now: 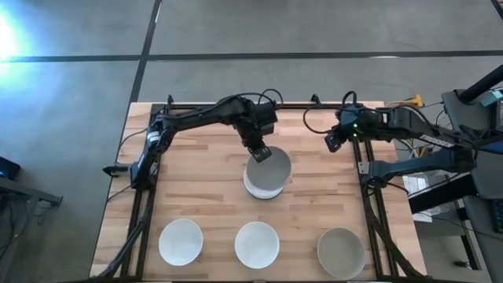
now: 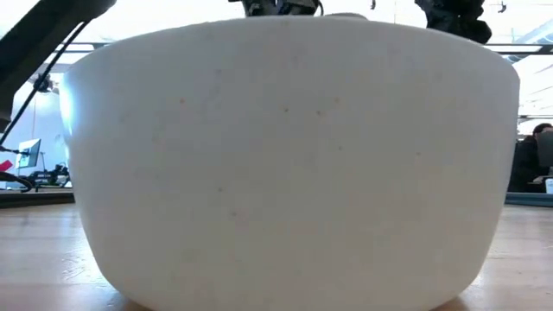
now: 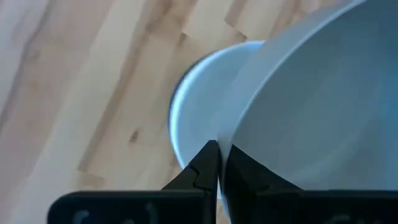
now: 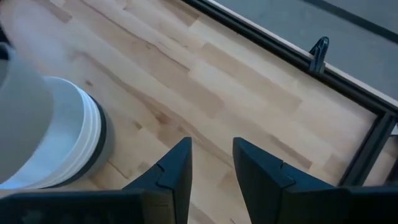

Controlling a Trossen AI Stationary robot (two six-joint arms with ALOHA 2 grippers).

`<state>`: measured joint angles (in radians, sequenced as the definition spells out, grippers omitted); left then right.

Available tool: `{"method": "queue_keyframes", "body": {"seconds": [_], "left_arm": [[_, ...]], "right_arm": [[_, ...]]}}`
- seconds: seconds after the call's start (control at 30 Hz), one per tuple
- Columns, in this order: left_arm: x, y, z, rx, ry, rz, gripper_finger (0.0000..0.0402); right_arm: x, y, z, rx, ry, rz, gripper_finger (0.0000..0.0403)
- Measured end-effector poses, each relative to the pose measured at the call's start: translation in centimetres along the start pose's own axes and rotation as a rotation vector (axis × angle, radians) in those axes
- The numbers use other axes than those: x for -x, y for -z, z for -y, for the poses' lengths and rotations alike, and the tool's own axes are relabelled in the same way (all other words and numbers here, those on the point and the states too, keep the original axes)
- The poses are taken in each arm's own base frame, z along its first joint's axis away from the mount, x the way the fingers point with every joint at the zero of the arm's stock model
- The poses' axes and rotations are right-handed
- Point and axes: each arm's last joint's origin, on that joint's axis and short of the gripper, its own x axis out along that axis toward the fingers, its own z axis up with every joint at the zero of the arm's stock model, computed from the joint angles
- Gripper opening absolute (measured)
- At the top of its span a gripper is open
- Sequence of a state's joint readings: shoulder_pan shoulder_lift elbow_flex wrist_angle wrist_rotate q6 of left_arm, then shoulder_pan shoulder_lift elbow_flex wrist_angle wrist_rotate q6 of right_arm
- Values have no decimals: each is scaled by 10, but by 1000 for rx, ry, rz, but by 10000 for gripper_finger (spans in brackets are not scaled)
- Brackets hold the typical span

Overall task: Nest bowls inside each other
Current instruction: Stack the gray bowl on the white bowl

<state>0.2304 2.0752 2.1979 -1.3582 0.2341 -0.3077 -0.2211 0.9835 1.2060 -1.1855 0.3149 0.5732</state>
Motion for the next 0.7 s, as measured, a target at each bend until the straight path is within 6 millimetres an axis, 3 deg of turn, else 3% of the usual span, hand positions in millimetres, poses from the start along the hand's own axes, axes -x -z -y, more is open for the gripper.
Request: {"method": "queue_keyframes", "body": {"seconds": [0.27, 0.7], "left_arm": [[-6, -1, 1, -5, 1, -2, 0], [-22, 4, 2, -6, -13, -50, 0]], "right_arm": [[-11, -3, -7, 21, 19, -30, 111], [-13, -5, -8, 7, 16, -24, 111]]}}
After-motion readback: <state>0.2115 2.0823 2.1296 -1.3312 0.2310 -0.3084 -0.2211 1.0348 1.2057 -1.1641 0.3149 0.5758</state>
